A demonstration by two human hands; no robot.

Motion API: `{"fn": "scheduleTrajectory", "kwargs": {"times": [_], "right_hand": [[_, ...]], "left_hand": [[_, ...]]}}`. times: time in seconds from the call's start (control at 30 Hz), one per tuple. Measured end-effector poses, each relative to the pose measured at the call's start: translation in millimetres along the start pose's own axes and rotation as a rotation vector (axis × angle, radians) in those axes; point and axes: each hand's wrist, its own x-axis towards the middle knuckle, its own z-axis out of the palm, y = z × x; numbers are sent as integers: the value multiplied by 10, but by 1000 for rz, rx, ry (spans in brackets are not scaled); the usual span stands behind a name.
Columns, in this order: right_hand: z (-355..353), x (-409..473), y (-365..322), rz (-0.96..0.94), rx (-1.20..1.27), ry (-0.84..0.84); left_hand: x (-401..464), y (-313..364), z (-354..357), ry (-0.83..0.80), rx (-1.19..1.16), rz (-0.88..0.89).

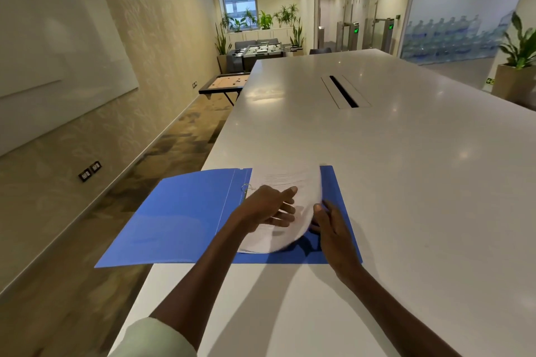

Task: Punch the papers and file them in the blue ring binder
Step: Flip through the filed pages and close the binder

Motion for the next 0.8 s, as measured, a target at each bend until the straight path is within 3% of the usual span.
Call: {"fn": "scheduleTrajectory", "kwargs": {"times": [0.07,0.17,0.23,0.33,0.53,0.67,0.8], "right_hand": [[-14,4,-27,20,39,33],[-25,25,16,41,21,110],[-23,7,31,21,10,143],[-5,-33,39,-55,-58,212],[14,-55,137,-196,-448,255],[61,-22,200,-125,-567,211],[73,-19,193,-127,-641,203]], "left_hand": [[8,-86,-17,133,13,95],[69,-260,-132,531,439,242],[49,-331,-146,582,616,240],[52,-378,-126,497,816,192],[110,-422,-169,433,700,153],[31,-468,-298,577,495,153],[-101,-590,-577,758,263,29]]}}
